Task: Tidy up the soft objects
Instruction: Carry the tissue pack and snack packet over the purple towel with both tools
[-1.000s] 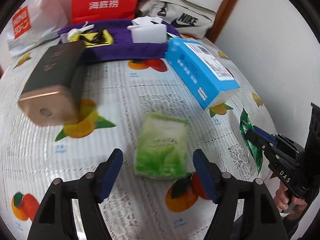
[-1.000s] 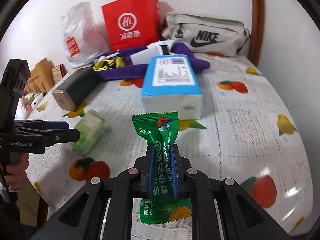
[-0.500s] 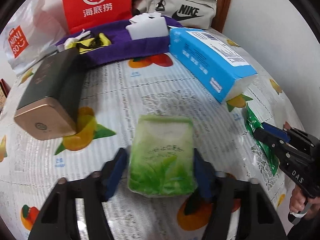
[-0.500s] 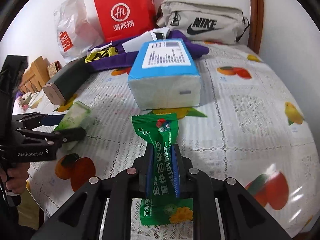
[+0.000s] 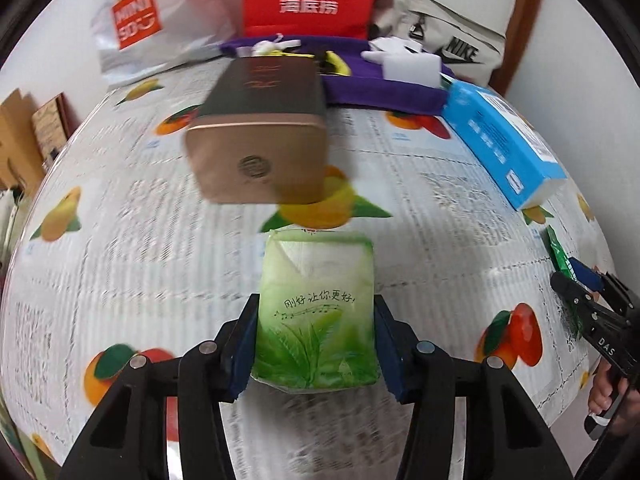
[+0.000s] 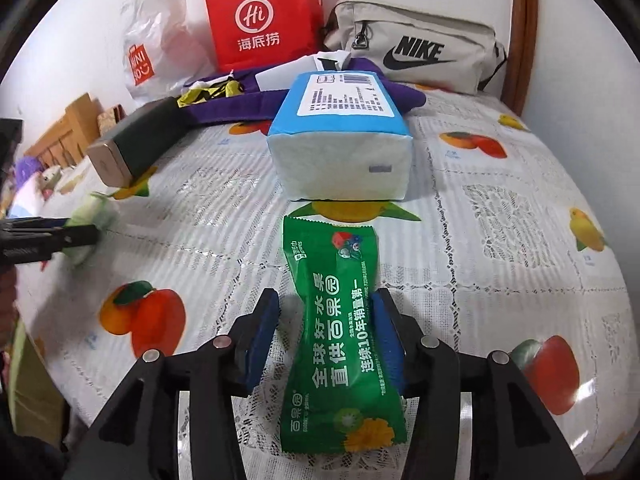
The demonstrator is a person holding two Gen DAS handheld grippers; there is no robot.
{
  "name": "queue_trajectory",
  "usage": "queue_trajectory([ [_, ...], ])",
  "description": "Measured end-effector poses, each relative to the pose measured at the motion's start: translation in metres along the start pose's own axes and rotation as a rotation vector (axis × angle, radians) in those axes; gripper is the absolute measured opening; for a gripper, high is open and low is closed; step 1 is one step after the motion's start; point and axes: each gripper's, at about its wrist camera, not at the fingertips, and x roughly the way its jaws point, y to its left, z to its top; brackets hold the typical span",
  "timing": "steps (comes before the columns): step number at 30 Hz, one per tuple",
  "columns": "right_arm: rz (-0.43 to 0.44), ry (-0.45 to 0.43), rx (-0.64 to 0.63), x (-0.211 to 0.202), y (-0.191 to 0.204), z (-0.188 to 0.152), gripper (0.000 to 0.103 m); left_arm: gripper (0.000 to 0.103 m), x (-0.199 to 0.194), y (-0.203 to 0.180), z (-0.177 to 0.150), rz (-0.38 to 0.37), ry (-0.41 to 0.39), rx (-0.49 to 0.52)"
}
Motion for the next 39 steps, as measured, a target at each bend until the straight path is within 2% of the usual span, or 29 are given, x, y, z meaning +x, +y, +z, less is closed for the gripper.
queue_trajectory([
  [1, -0.011, -0.006, 0.007, 0.000, -0.001, 0.000, 0.031, 0.050, -0.001, 0.004, -0.001, 0.004, -0.001, -0.010],
  [4, -0.009, 0.007, 0.023, -0.001, -0.002, 0.003, 0.023, 0.049, -0.007, 0.014, -0.004, -0.004, -0.005, -0.041],
  [14, 0.023, 0.032, 0.029, -0.015, 0.004, 0.014, 0.022, 0.049, -0.037, 0.030, 0.003, -0.028, -0.052, -0.107],
  [26, 0.100, -0.066, 0.002, -0.053, 0.011, 0.055, 0.022, 0.049, -0.068, 0.029, 0.030, -0.034, -0.110, -0.114],
  [39, 0.127, -0.109, 0.006, -0.060, 0.009, 0.100, 0.022, 0.050, -0.079, 0.017, 0.070, -0.028, -0.146, -0.096],
])
